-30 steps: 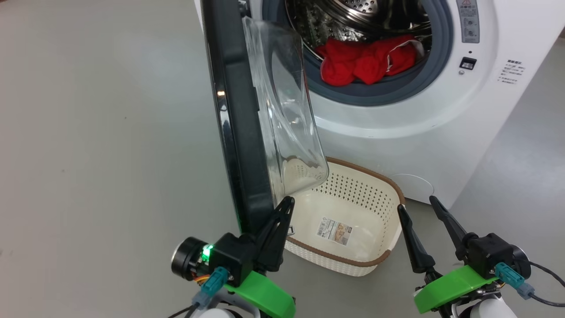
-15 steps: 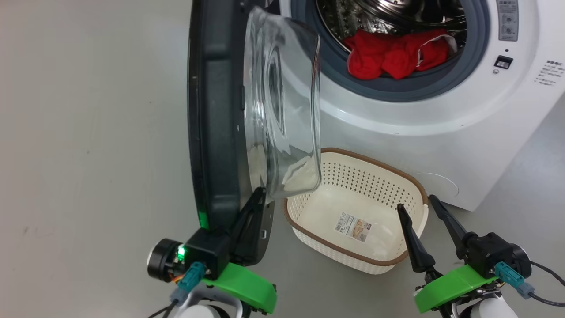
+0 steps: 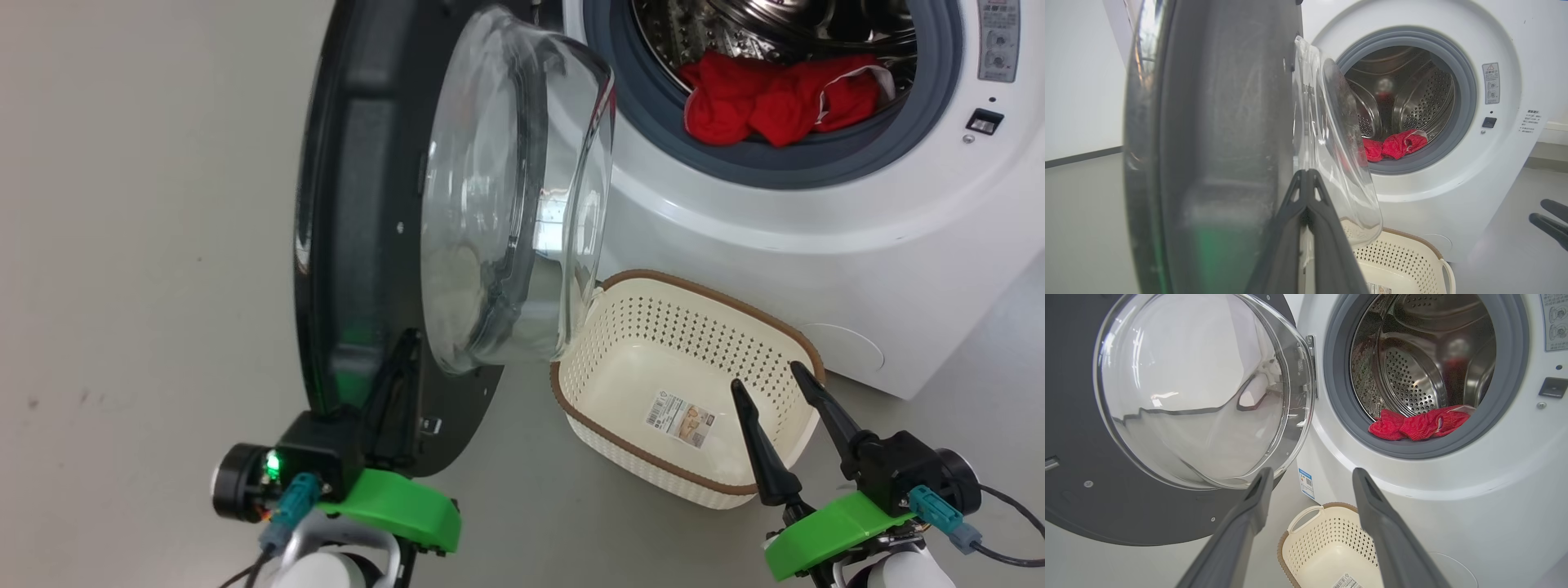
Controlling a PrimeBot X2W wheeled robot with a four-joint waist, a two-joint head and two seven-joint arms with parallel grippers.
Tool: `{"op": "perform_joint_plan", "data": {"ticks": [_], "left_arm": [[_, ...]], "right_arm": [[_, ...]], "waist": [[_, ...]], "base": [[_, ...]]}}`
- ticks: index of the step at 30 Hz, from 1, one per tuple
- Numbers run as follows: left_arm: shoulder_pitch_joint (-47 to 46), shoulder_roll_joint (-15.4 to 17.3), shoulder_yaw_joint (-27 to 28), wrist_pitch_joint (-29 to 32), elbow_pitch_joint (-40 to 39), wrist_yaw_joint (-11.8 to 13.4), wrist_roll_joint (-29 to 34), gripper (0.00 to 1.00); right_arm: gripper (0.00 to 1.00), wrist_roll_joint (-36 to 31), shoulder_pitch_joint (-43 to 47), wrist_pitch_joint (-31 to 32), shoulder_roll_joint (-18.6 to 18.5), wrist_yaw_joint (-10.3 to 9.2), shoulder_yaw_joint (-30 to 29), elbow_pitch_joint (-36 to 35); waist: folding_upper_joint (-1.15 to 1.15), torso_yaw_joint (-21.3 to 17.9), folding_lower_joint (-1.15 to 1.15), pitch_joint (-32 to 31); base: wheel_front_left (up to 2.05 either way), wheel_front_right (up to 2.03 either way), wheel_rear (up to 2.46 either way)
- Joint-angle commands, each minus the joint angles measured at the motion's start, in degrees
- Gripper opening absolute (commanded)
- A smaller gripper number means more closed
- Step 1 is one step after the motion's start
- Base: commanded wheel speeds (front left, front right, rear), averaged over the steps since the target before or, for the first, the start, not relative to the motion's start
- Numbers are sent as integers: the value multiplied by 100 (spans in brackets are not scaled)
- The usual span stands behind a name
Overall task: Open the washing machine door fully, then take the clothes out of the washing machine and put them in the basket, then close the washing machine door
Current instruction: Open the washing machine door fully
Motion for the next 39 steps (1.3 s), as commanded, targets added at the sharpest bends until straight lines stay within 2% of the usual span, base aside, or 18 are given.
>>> {"op": "perform_joint_plan", "data": {"ticks": [1,13,22,39], "left_arm": [[-12,189,338,-23,-151,128,-37,0],[-34,436,984,-243,147,485,-225,0],[-111,592,1547,-480,459,624,-494,0],[-774,631,2226,-721,1212,317,-753,0]], "right_arm": [[100,-46,-199,-37,14,26,146,-115],[100,-131,-248,-37,-34,26,205,-111],[100,-150,-270,-37,-135,26,241,-135],[100,-217,-336,-37,-417,26,359,-174]], "waist": [[0,21,0,38],[0,-40,0,205],[0,-179,0,392],[0,-231,0,725]], "base": [[0,0,0],[0,0,0],[0,0,0],[0,0,0]]}}
